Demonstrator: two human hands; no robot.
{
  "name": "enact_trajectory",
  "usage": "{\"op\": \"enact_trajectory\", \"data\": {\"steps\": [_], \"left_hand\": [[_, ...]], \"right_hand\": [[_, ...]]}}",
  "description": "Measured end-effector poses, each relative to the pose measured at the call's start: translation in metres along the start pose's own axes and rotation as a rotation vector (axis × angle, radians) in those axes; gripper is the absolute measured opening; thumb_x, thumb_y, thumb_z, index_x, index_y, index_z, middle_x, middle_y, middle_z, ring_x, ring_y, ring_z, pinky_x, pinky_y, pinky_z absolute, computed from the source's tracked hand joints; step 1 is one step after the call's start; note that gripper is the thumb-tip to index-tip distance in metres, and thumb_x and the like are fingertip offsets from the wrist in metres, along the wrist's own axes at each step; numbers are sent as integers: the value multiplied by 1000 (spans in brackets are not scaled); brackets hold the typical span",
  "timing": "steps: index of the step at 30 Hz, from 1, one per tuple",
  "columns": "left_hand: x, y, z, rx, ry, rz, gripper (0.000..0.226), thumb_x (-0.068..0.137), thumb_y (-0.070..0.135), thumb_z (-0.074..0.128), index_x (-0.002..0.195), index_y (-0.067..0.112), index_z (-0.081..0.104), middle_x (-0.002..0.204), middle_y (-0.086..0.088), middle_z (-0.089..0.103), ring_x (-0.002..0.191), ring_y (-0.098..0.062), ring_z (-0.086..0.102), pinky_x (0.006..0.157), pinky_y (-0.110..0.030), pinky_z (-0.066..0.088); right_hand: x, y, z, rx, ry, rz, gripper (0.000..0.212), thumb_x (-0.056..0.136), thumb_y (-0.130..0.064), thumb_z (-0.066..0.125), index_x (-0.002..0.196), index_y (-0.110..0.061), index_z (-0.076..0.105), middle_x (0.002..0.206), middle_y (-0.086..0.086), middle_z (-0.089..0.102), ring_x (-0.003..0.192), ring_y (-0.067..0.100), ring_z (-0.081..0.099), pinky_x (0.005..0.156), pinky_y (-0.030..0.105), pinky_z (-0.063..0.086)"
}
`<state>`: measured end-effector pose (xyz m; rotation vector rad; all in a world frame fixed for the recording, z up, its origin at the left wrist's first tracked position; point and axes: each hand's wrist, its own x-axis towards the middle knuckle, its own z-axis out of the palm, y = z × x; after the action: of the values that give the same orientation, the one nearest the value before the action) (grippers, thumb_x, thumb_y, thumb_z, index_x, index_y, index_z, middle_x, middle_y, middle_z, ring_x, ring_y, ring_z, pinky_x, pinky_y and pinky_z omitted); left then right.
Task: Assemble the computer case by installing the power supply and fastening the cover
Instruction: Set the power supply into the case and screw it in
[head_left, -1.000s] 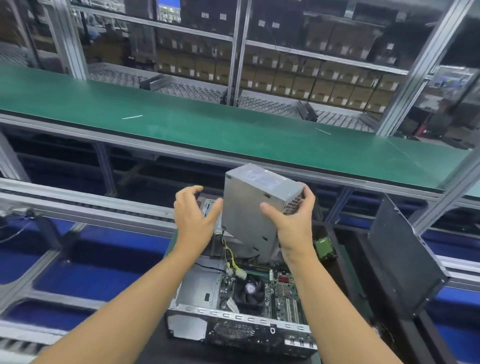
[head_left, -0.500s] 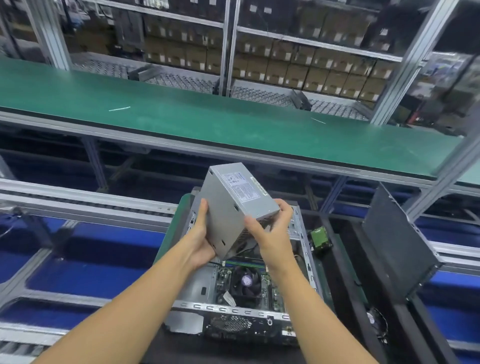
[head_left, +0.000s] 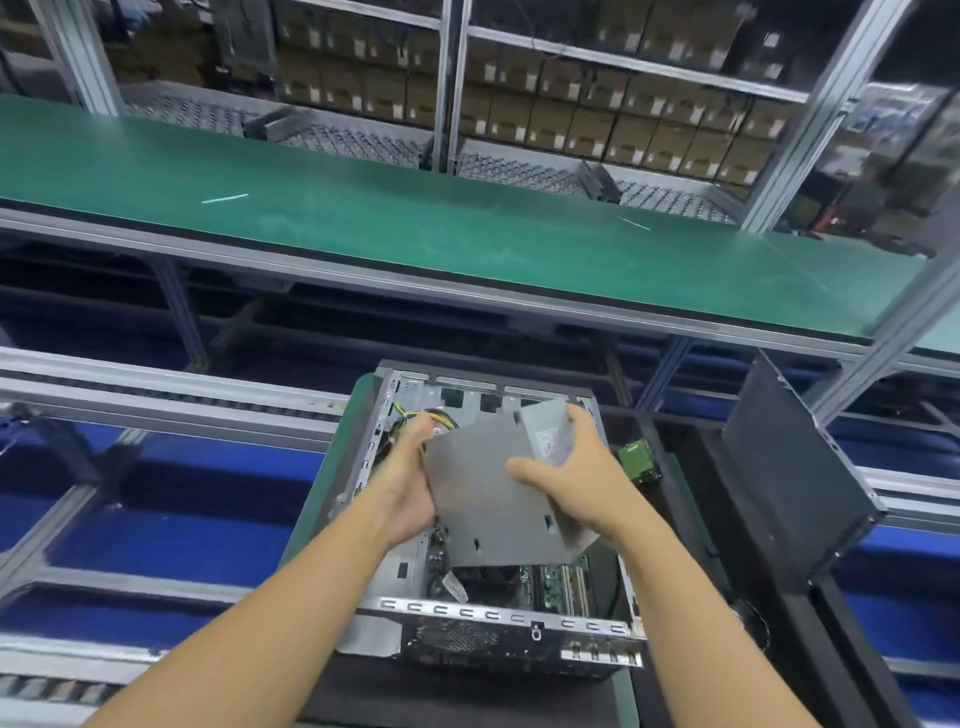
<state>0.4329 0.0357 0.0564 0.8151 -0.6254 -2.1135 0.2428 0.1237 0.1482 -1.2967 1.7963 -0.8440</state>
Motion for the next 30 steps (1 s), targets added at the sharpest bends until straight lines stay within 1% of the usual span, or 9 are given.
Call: {"op": "enact_trajectory", "data": {"steps": [3,6,9,12,15,18,20,23,30], "left_hand": [[13,21,2,-210,154,29,56,92,57,56,114,6,66,114,-7,72,101,-21,68,83,-38,52],[24,21,8,-237,200,93,27,101,32,54,113,9,56,100,-6,75,93,-20,74,79,-36,56],[24,15,12,125,140,187,12,100,10,53,111,13,54,89,-7,75,91,-26,74,73,-35,58],[25,10,18,629,22,260,18,93,-3,51,99,11,60,93,0,76,91,-14,72,77,-24,54],[25,17,27,874,69,299,11,93,5,60,88,15,60,78,4,69,80,-14,62,81,-32,53],[19,35,29,984,-46,376,22,94,11,62,110,24,55,77,-1,64,64,-3,58,61,-17,47],[15,48,24,1007,-6,449,31,92,6,62,117,23,56,85,-6,71,68,-1,63,61,-13,48],[13,64,10,1118,1,518,9,94,10,66,102,14,69,95,-4,72,87,-15,67,77,-29,53],[18,66,-29,1072,213,272,4,91,16,69,91,18,73,81,1,68,77,-17,58,73,-30,46]], "right_hand": [[-3,0,-13,30,-55,63,110,65,-49,84,156,-41,22,121,-18,60,78,7,76,66,25,59],[-7,-2,-18,-25,-90,58,121,54,-58,79,156,-51,14,126,-18,56,78,8,76,67,28,59],[-7,2,-14,-161,-97,58,122,58,-61,77,157,-53,6,149,-8,45,105,16,69,89,39,58],[-4,8,-8,-187,-82,88,123,60,-59,77,160,-48,5,157,-6,41,120,22,61,102,44,51],[1,9,0,-182,-62,111,120,65,-59,77,161,-43,7,160,-6,38,121,19,54,98,38,45],[5,7,17,-184,-34,151,123,61,-64,73,162,-39,6,159,-2,41,129,24,53,105,43,44],[7,5,34,-193,-19,173,125,59,-71,66,162,-38,4,161,-3,39,137,27,50,110,47,42],[14,0,61,-195,-7,194,118,70,-72,63,162,-34,-1,162,0,37,141,30,46,108,48,41],[39,-6,114,-290,-25,262,104,77,-76,58,159,-35,7,149,14,42,126,37,55,87,42,39]]}}
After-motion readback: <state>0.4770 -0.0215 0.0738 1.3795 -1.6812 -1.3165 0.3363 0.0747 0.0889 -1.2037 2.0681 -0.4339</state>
